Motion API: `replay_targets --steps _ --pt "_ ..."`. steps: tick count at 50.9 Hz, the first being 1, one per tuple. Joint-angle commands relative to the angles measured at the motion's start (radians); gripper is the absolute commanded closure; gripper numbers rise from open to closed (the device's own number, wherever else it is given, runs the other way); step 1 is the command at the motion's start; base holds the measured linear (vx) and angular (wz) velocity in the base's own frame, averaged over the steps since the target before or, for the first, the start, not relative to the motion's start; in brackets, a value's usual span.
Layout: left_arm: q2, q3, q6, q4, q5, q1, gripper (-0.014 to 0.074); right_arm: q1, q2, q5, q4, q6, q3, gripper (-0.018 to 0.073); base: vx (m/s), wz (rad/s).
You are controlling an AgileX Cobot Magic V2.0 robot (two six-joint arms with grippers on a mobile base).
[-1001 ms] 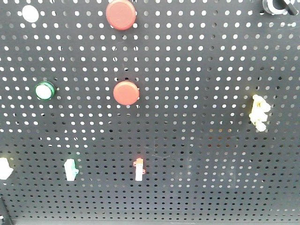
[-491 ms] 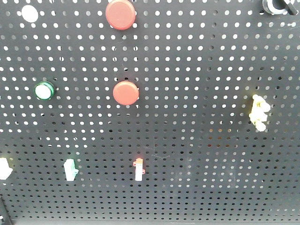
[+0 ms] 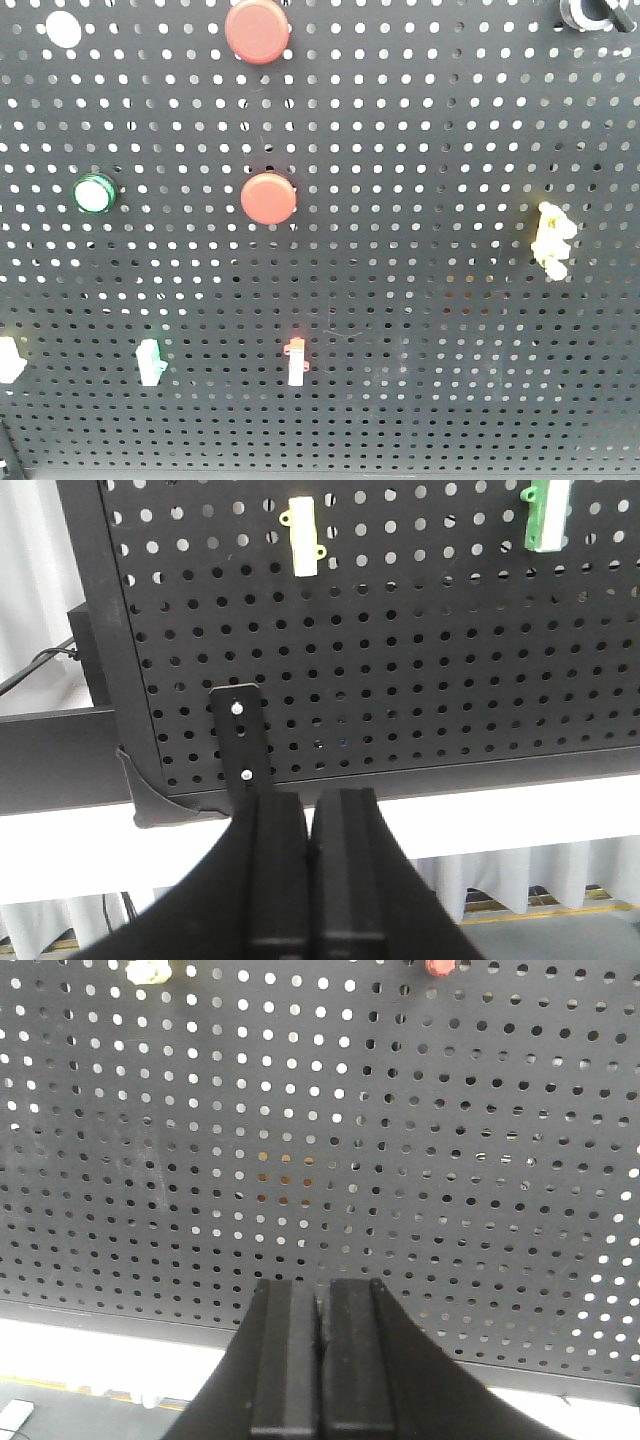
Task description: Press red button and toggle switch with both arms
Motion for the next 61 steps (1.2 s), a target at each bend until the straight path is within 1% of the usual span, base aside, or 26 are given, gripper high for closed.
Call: replay_targets --steps 1,3,7,10,14,16,19,21,24,26,28,33,37,61 --pt "-0.016 0.034 -0.009 0.0 -0.078 0.001 0.0595 -0.002 0.014 -0.071 -0.018 -0.006 -0.024 0.0562 0.0 0.0" --pt "-0.016 0.034 -0.009 0.0 -0.078 0.001 0.0595 -0.002 0.014 -0.081 -0.012 -0.003 -0.015 0.0562 0.0 0.0" --pt "-0.016 0.034 -0.009 0.0 -0.078 0.001 0.0595 0.001 0.014 -0.148 0.058 -0.005 0.044 0.0562 0.0 0.0" --pt "-0.016 0.034 -0.009 0.0 -0.078 0.001 0.0595 -0.001 0.014 -0.253 0.119 -0.017 0.135 0.0562 0.0 0.0" --pt "-0.016 0.034 -0.009 0.0 -0.078 0.001 0.0595 -0.002 0.014 -0.392 0.164 -0.036 0.261 0.0562 0.0 0.0" --pt "-0.016 0.034 -0.009 0.0 -0.078 0.001 0.0595 -0.002 0.014 -0.469 0.178 -0.036 0.335 0.0562 0.0 0.0" --pt "-0.016 0.034 -0.009 0.0 -0.078 0.001 0.0595 -0.002 0.014 -0.544 0.188 -0.036 0.417 0.0562 0.0 0.0" --pt "-0.016 0.034 -0.009 0.0 -0.078 0.001 0.0595 -0.002 0.014 -0.569 0.188 -0.036 0.456 0.0562 0.0 0.0" --pt "-0.016 0.034 -0.009 0.0 -0.078 0.001 0.0595 -0.021 0.014 -0.579 0.194 -0.032 0.499 0.0562 0.0 0.0" --pt "-0.016 0.034 -0.009 0.0 -0.078 0.001 0.0595 -0.051 0.01 -0.533 0.206 -0.032 0.498 0.0562 0.0 0.0" --pt "-0.016 0.034 -0.009 0.0 -0.078 0.001 0.0595 -0.082 0.006 -0.517 0.214 -0.034 0.498 0.0562 0.0 0.0" --pt "-0.016 0.034 -0.009 0.0 -0.078 0.001 0.0595 -0.174 -0.011 -0.521 0.222 -0.051 0.498 0.0562 0.0 0.0" --pt "-0.016 0.034 -0.009 0.0 -0.078 0.001 0.0595 -0.21 -0.011 -0.521 0.222 -0.057 0.498 0.0562 0.0 0.0" --pt "-0.016 0.034 -0.009 0.0 -0.078 0.001 0.0595 -0.209 -0.01 -0.519 0.222 -0.06 0.498 0.0562 0.0 0.0"
